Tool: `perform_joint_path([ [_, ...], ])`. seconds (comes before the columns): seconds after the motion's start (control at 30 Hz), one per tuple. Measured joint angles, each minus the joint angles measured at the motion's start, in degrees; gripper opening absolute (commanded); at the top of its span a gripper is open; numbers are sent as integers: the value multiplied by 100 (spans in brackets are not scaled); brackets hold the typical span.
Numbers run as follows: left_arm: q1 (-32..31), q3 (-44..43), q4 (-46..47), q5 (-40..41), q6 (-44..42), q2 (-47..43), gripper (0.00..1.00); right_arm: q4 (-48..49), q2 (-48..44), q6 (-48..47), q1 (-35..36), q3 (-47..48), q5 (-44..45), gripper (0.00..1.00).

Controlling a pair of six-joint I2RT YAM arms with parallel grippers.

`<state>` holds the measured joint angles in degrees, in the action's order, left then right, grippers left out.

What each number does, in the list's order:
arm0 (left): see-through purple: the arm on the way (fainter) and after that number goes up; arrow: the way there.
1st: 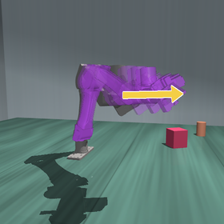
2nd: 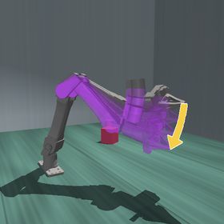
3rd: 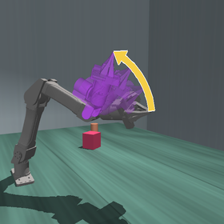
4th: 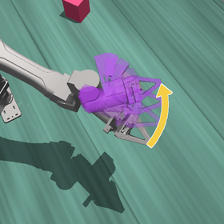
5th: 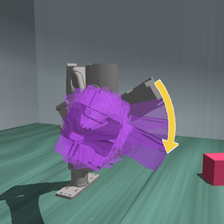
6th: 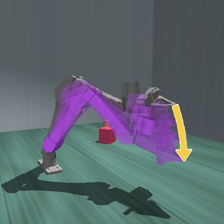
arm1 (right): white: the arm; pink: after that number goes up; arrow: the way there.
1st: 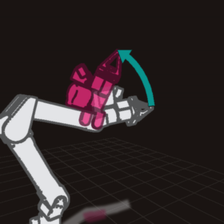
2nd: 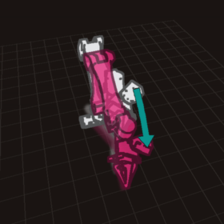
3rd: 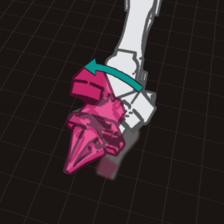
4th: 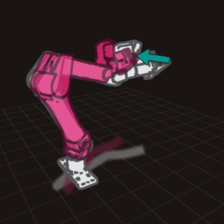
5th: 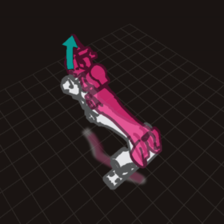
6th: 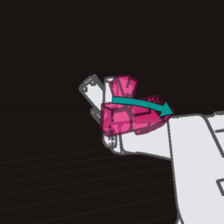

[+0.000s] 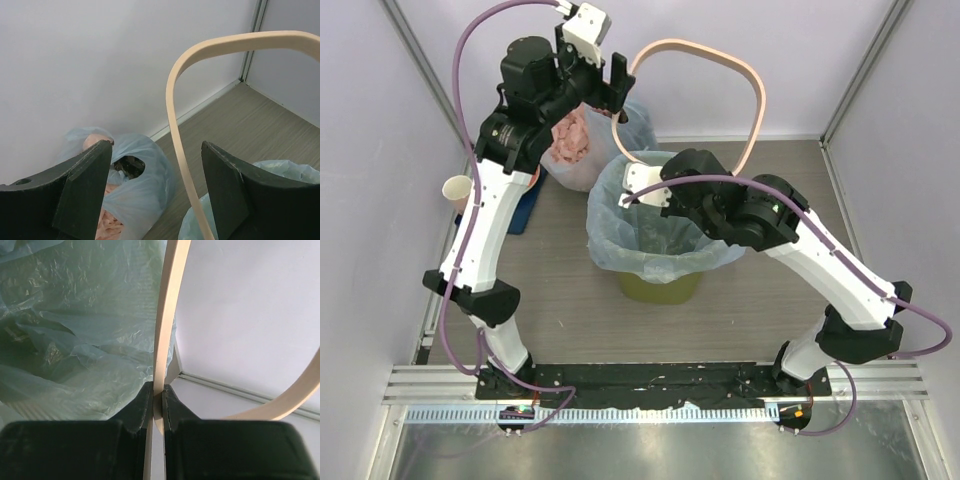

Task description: Put the trash bags into the trash bin

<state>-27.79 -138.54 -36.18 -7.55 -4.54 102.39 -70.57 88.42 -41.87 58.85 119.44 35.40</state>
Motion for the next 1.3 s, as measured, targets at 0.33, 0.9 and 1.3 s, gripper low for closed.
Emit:
perform_joint_path([
  [0.33, -33, 378, 363, 68, -39, 11, 59, 221, 2, -313, 354, -13, 297, 1],
  [0.9, -42, 981, 70, 450, 1534, -334, 0, 413, -31, 101, 415, 280, -238, 93],
  [1.3, -168, 2559, -922, 1646, 3764, -1856, 0, 769, -1429, 695, -407, 400, -2249, 96],
])
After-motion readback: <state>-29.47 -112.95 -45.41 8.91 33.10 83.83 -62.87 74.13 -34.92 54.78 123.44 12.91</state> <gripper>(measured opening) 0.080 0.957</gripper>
